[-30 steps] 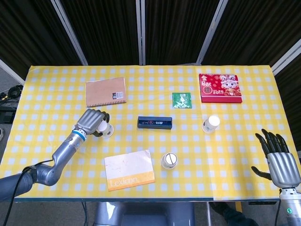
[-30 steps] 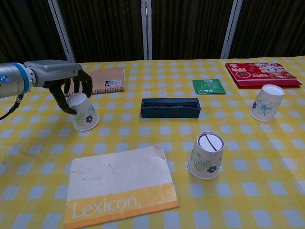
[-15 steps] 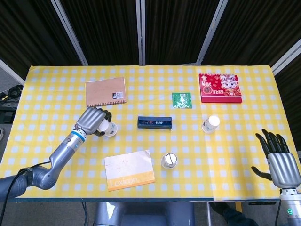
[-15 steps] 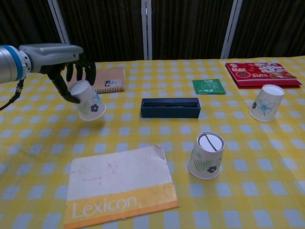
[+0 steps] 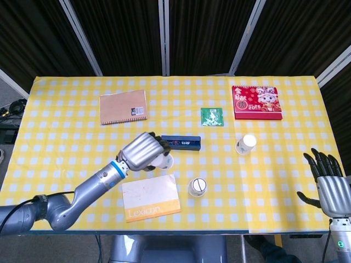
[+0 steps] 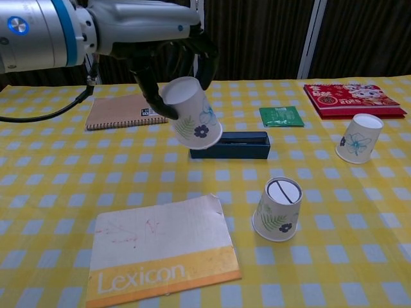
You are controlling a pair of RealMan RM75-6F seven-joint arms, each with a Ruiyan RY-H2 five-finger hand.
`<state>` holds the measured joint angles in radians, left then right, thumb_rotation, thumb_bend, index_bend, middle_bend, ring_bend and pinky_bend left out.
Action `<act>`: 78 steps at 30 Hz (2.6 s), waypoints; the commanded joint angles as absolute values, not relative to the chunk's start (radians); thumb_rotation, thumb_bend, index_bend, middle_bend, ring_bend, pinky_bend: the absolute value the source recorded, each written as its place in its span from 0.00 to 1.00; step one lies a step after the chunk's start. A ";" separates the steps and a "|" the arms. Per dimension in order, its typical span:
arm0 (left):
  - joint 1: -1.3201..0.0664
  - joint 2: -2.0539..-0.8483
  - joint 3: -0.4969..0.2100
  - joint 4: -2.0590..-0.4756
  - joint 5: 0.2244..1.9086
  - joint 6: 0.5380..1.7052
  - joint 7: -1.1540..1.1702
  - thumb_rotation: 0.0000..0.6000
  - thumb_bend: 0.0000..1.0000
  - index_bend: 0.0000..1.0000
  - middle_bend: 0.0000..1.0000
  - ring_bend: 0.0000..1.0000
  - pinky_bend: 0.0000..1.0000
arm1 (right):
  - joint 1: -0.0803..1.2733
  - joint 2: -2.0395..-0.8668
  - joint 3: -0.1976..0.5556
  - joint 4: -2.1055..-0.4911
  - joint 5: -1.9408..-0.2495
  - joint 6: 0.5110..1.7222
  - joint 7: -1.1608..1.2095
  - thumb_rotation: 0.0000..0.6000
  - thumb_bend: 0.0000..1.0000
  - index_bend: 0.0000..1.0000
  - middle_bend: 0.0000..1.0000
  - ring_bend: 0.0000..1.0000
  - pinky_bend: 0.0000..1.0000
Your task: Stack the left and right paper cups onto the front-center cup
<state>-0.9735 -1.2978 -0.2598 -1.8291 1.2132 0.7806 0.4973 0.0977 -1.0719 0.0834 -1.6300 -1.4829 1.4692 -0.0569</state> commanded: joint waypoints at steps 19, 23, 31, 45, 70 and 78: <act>-1.237 -1.497 -0.240 -1.760 1.129 0.688 0.744 1.00 0.20 0.53 0.46 0.44 0.45 | 0.099 -1.068 0.103 -1.607 -1.433 1.453 -0.030 1.00 0.00 0.12 0.00 0.00 0.00; -1.260 -1.514 -0.229 -1.748 1.114 0.688 0.759 1.00 0.20 0.53 0.46 0.44 0.45 | 0.099 -1.067 0.106 -1.606 -1.431 1.455 -0.027 1.00 0.00 0.12 0.00 0.00 0.00; -1.293 -1.525 -0.206 -1.742 1.028 0.704 0.788 1.00 0.20 0.53 0.46 0.44 0.45 | 0.097 -1.063 0.108 -1.602 -1.429 1.456 -0.016 1.00 0.00 0.12 0.00 0.00 0.00; -1.323 -1.543 -0.173 -1.744 0.976 0.744 0.784 1.00 0.00 0.00 0.00 0.00 0.12 | 0.097 -1.062 0.107 -1.602 -1.430 1.457 -0.016 1.00 0.00 0.12 0.00 0.00 0.00; -0.857 -1.222 -0.020 -1.732 1.097 1.188 0.412 1.00 0.00 0.00 0.00 0.00 0.00 | 0.177 -1.085 0.131 -1.562 -1.362 1.308 -0.056 1.00 0.00 0.12 0.00 0.00 0.00; -0.586 -1.060 0.066 -1.855 1.078 1.447 0.319 1.00 0.00 0.00 0.00 0.00 0.00 | 0.368 -1.076 0.185 -1.540 -1.325 1.021 0.007 1.00 0.00 0.12 0.00 0.00 0.00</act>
